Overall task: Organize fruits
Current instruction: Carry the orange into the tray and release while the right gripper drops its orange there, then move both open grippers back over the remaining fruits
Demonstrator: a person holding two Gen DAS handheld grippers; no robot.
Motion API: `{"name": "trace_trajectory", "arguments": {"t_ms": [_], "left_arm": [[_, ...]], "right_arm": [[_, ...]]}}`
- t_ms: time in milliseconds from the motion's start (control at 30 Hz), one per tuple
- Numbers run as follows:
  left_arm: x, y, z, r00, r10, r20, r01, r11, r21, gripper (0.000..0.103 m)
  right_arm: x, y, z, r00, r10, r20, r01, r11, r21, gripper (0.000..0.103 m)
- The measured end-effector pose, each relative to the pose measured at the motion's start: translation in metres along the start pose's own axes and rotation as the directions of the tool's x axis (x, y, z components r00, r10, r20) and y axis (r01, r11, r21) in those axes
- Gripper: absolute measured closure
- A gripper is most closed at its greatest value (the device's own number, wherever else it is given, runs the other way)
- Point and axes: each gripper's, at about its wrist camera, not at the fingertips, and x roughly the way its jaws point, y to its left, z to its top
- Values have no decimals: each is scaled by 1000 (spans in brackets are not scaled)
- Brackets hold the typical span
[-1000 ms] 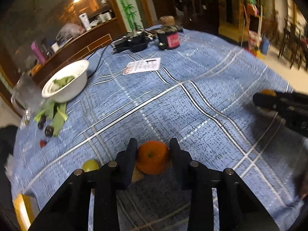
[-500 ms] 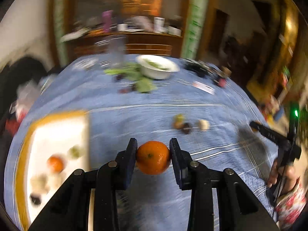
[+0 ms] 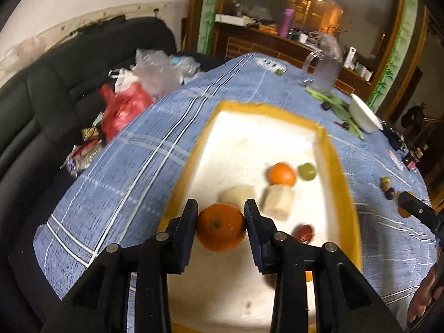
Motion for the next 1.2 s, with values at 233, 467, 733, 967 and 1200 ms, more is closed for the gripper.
{"name": "trace_trajectory", "arguments": {"t_ms": [233,467,733,967,1200], "left_arm": [[9,3,-11,1000,-5,-10,5,999,42,69],[1,8,-12,1000,-12,5,12,999,46,51],[-12,9,-9,999,-32,16,31,999,17,41],[-36,-6,-11,997,26,67,-29,998,48,32],[-60,-52,-21,995,-31,98,15,988,157,30]], "right_arm": [[66,85,-2,996,-10,-94,-6,985,-173,68],[98,103,-7,988,-79,-130,47,970,-237,59],[73,110,1,994,-100,-52,84,963,-257,42],[13,64,-1,989,-144,26,146,972,-182,35],[-46,-24,-33,959,-281,38,282,959,-39,35]]}}
